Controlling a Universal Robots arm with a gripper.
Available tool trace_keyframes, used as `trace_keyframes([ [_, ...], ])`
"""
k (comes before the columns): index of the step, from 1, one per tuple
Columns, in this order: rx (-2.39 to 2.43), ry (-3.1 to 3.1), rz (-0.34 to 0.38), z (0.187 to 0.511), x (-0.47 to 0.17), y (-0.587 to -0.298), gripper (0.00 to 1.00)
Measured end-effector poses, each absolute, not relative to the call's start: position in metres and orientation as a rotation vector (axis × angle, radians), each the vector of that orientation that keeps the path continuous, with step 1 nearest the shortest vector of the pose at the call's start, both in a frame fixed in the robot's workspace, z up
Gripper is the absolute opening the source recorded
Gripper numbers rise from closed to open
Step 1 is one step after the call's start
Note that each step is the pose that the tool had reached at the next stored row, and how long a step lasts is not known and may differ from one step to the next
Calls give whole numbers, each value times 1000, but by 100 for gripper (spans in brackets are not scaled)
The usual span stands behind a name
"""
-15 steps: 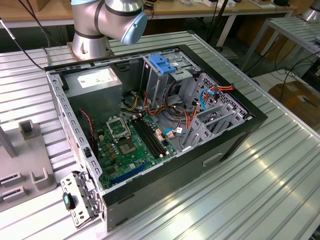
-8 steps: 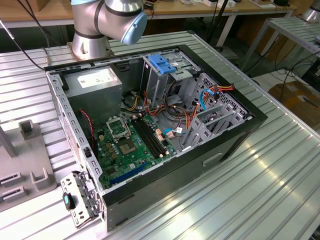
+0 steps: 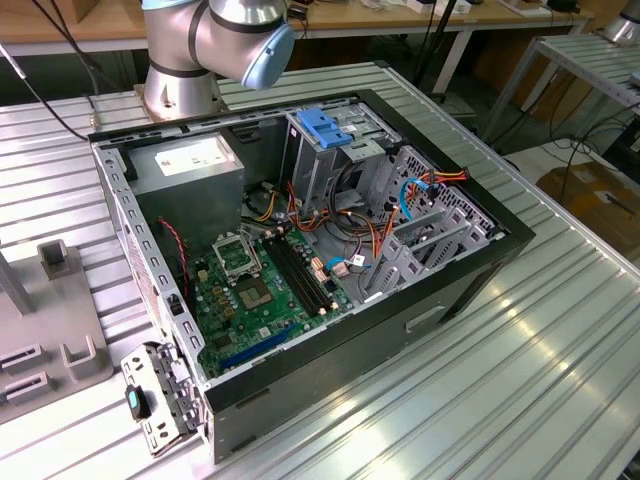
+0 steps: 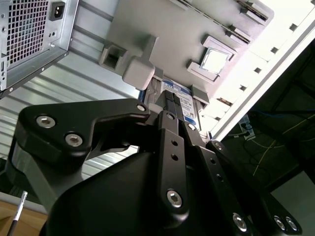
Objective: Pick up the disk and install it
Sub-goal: 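Reach for the disk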
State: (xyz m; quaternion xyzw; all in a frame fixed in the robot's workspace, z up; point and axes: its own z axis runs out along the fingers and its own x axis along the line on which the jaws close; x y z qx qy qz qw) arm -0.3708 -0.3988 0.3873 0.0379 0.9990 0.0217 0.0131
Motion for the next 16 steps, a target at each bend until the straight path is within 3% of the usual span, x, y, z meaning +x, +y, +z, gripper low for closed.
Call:
trace_keyframes([
  [16, 118, 3112, 68, 387, -374, -399, 11],
])
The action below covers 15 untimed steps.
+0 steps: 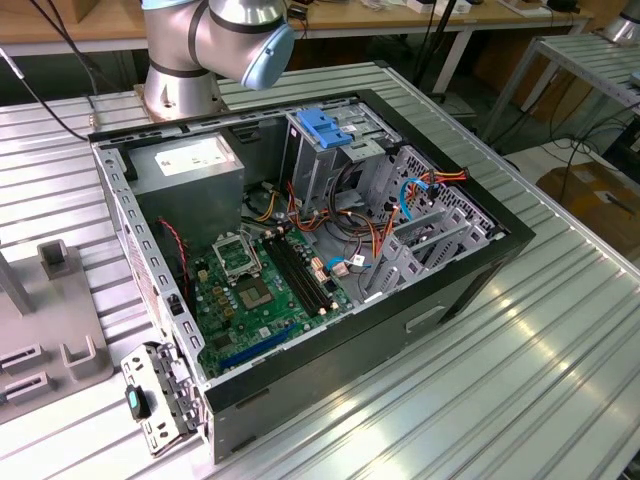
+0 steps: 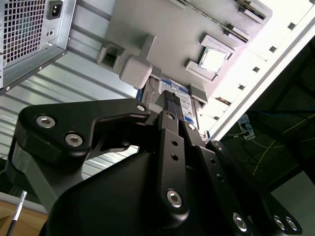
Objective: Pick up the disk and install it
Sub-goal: 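Reach for the disk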
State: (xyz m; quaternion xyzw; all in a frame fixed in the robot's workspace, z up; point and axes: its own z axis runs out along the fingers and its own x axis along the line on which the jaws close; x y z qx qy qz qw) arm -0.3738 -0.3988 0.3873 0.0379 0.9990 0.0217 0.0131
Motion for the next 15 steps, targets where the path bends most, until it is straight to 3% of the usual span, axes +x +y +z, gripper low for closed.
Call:
trace_keyframes([
  [9, 118, 3112, 68, 386, -387, -398, 11],
  [15, 120, 3112, 68, 381, -391, -378, 11],
])
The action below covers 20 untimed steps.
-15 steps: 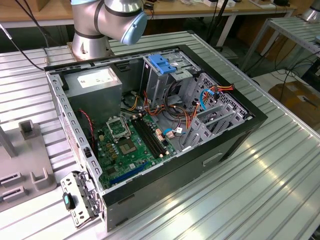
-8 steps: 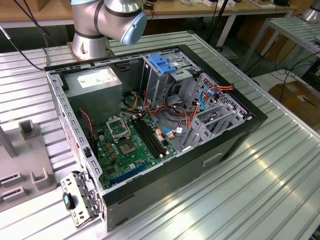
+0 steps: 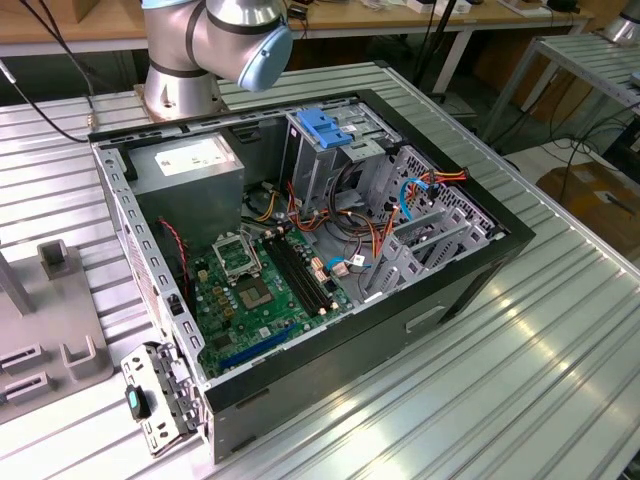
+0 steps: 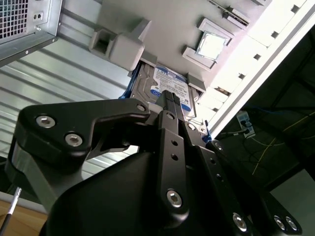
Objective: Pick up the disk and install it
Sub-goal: 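Reach for the disk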
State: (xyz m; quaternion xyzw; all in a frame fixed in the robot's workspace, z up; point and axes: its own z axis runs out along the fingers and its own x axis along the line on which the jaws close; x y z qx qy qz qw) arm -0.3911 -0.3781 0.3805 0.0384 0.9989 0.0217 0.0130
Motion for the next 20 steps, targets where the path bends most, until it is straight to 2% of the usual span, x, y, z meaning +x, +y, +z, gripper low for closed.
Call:
trace_keyframes([
  [20, 120, 3112, 68, 379, -392, -366, 11],
])
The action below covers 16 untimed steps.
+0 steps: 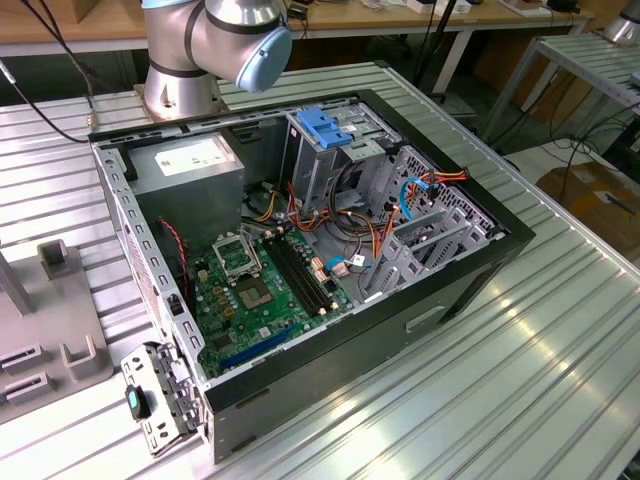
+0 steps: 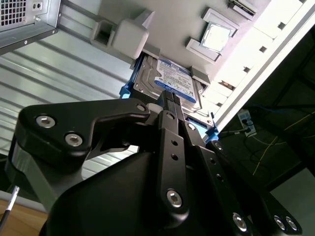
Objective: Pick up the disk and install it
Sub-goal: 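Reach for the disk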
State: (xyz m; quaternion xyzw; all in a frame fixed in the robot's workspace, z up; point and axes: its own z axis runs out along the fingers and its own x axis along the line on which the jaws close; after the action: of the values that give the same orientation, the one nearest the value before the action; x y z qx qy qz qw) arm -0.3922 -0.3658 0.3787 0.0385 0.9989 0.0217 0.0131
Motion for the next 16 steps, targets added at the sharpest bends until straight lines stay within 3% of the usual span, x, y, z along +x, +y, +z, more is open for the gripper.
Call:
trace_keyframes([
  [16, 120, 3112, 68, 378, -392, -363, 11],
])
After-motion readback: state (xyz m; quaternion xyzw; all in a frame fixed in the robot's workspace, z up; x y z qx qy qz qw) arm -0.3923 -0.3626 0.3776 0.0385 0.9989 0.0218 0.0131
